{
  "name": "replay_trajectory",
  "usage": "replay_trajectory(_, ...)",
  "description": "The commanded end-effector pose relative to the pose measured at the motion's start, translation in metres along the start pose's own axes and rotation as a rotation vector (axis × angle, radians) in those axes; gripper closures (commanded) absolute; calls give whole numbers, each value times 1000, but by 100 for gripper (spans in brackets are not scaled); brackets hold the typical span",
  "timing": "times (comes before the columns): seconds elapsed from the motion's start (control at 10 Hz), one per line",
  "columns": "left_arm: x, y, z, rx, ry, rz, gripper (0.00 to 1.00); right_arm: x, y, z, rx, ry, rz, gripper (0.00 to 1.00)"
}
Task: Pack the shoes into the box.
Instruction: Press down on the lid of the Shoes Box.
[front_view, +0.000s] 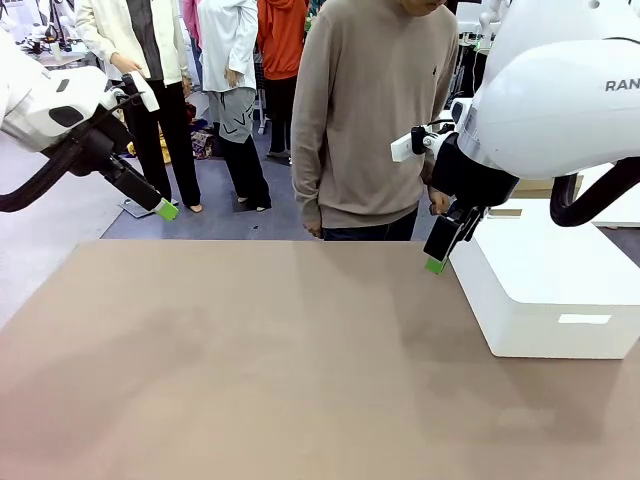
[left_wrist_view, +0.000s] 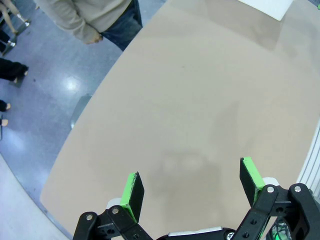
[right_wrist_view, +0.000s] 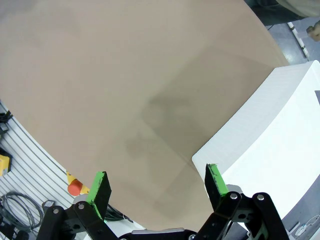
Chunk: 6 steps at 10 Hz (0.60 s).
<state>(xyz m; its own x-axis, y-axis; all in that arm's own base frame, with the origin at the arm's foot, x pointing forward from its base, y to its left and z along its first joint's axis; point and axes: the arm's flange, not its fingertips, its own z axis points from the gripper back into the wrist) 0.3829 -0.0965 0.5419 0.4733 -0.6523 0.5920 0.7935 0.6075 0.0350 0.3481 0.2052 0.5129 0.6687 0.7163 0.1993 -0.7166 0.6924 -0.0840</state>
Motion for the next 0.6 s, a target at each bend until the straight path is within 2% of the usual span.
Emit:
replay_trajectory(0.0, 0, 2, 0, 9, 1, 3, 0, 1, -1, 0, -3, 0, -3, 0)
replay_trajectory(0.5, 0, 2, 0, 9, 1, 3, 0, 1, -1, 0, -3, 0, -3, 0)
